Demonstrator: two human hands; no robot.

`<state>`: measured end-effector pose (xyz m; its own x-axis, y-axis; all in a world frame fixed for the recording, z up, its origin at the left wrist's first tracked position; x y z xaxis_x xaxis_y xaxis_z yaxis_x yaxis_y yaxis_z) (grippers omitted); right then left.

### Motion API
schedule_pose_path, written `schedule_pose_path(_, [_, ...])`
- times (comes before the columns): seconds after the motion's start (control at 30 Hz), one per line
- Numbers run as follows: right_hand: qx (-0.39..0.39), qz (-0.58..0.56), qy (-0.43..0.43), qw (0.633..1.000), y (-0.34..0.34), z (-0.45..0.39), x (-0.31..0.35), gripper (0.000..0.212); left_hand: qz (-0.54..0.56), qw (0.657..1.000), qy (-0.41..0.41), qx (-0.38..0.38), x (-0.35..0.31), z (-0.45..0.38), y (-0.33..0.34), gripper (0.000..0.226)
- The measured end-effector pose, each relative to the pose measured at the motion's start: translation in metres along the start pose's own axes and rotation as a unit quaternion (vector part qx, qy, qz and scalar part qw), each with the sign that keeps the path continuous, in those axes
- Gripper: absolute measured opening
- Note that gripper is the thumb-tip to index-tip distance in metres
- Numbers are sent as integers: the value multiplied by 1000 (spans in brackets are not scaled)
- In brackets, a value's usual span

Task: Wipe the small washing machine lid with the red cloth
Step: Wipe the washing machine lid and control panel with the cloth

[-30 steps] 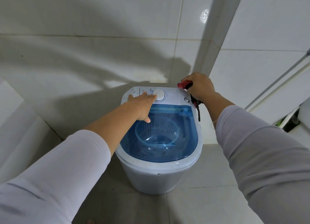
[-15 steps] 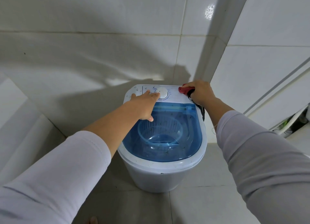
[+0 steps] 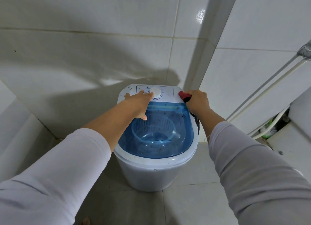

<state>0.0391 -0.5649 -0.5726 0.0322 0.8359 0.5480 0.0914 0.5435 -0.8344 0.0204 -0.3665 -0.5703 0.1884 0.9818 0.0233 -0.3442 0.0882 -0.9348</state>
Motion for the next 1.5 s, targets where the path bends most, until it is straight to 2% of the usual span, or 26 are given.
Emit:
schedule_pose_path(0.07, [-4, -5, 8, 1000, 1, 2, -2, 30, 1, 1000, 1, -2, 0, 1, 0, 100])
schedule_pose_path(0.17, [-4, -7, 22, 1000, 0, 6, -6, 40, -2, 1000, 2, -2, 0, 1, 0, 99])
schedule_pose_path(0.33, [-9, -48, 28, 998, -2, 18, -10, 28, -10, 1000, 3, -6, 0, 0, 1, 99])
schedule_pose_path(0.73, [-1, -62, 36, 997, -6, 48, -19, 24, 27, 998, -18, -44, 3, 7, 9, 90])
schedule_pose_path(1.17, [3, -48, 40, 998, -6, 97, -27, 21, 28, 982, -27, -183, -7, 38, 22, 77])
schedule_pose_path(1.37, [18, -9, 26, 999, -10, 124, -28, 22, 67, 985, -30, -154, -13, 57, 37, 70])
schedule_pose_path(1.5, [57, 21, 19, 998, -21, 133, -26, 24, 84, 987, -27, -134, -15, 71, 37, 73])
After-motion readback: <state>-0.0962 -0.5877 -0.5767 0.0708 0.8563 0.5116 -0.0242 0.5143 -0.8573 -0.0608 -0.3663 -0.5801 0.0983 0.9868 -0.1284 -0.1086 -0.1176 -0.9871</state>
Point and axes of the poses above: each hand's wrist, its own z-axis away from the middle knuckle, its own y-axis out of the palm, x = y × z, the point moved 3 cm from there along -z, towards the middle knuckle, and after that the axes turned 5 degrees about -y, right-handed, at the moved point
